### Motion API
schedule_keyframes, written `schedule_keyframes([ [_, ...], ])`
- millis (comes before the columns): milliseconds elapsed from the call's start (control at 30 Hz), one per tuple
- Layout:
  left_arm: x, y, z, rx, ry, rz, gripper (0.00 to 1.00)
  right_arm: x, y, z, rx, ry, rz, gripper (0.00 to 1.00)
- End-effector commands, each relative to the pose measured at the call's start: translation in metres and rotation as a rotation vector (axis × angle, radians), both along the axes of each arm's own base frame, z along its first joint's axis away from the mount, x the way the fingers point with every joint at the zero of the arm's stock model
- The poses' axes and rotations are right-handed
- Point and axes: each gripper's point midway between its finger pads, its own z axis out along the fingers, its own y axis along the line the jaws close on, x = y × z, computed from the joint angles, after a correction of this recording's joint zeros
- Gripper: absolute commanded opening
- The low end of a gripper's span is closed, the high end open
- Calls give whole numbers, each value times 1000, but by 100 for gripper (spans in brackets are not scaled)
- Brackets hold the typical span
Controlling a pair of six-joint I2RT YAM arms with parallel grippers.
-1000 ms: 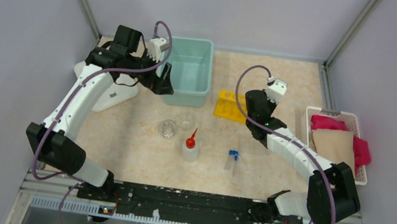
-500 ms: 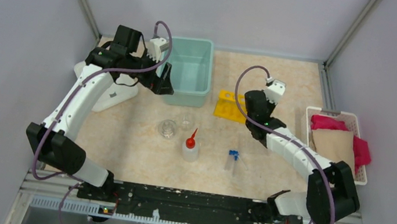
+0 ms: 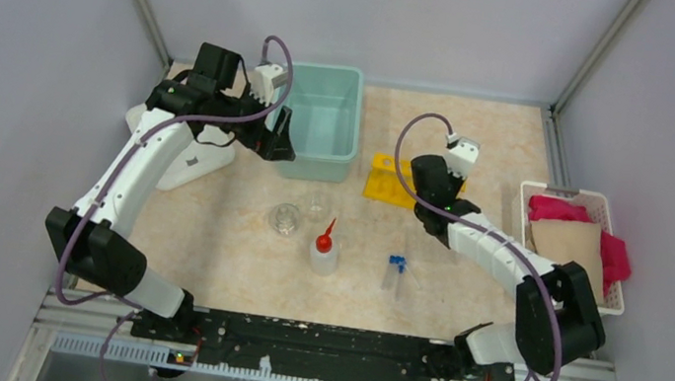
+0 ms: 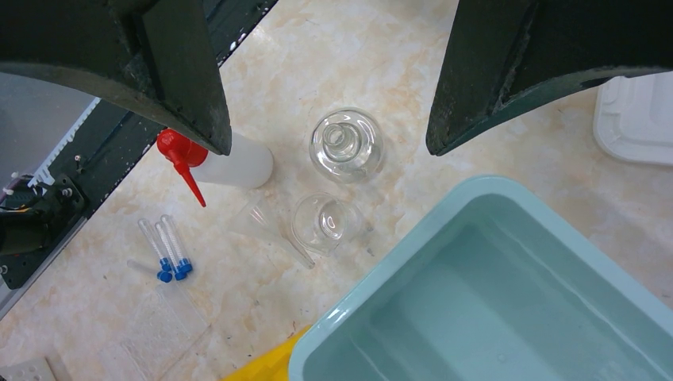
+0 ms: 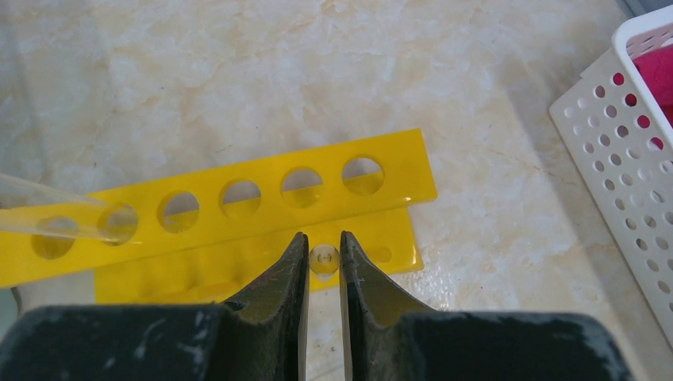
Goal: Organize the chemistry lab equipment
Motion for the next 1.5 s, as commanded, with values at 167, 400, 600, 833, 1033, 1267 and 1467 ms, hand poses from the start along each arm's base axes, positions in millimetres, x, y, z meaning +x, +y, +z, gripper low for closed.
schedule_keyframes([
  [167, 5, 0, 7, -6, -24, -4, 99, 9, 15, 4, 73, -22, 33, 31],
  [400, 4, 1, 7, -7, -24, 0, 99, 6, 20, 23, 112, -27, 56, 59],
  [600, 3, 1, 7, -13, -19, 1, 99, -4, 26, 58, 150, -50, 119, 59],
  [833, 1, 2, 8, -21, -19, 5, 99, -52, 76, 30, 211, 174, 323, 40],
  [1033, -1, 2, 12, -24, -28, 8, 99, -120, 89, -23, 209, 432, 394, 24],
  [1267, -6, 3, 14, -32, -30, 10, 99, -152, 66, -50, 209, 510, 336, 33],
  [1467, -7, 3, 21, -38, -39, 13, 99, -167, 58, -67, 195, 576, 313, 32],
])
